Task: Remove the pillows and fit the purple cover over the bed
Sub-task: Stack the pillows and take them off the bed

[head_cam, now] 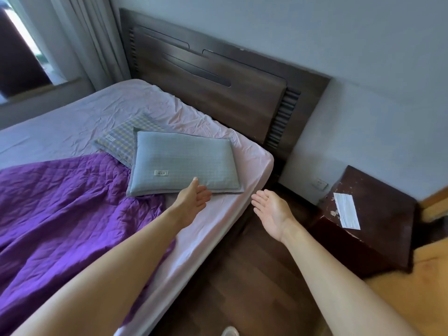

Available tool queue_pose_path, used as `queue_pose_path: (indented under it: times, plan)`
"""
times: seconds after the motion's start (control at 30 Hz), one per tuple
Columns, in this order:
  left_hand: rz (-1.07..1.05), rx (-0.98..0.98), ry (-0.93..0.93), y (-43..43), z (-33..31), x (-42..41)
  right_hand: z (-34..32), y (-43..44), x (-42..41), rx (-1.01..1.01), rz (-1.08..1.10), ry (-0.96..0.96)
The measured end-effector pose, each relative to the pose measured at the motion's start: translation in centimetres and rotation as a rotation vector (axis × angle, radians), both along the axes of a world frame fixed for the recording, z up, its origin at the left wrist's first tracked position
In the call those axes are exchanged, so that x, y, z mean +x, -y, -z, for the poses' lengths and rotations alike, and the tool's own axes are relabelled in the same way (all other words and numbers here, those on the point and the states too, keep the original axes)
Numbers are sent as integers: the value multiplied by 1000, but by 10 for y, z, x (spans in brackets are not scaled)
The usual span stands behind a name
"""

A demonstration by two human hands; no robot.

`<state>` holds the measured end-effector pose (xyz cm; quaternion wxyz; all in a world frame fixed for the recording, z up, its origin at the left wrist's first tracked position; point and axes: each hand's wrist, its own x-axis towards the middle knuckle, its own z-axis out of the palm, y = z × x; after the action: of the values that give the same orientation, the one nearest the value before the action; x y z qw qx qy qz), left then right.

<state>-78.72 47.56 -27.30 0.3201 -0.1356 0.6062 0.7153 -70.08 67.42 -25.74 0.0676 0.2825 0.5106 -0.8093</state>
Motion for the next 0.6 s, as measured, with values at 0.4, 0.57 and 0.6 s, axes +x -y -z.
queue_pose_path:
  times: [0.4,0.57,0.6]
  plan:
    - [-40,-129,3,-15,41,-124,51,4,-129,-77,-85,83]
    - [51,-194,-18,-7,68,-197,80,17,-190,-103,-51,119]
    - [66,-215,-24,-4,76,-215,88,22,-206,-122,-37,140]
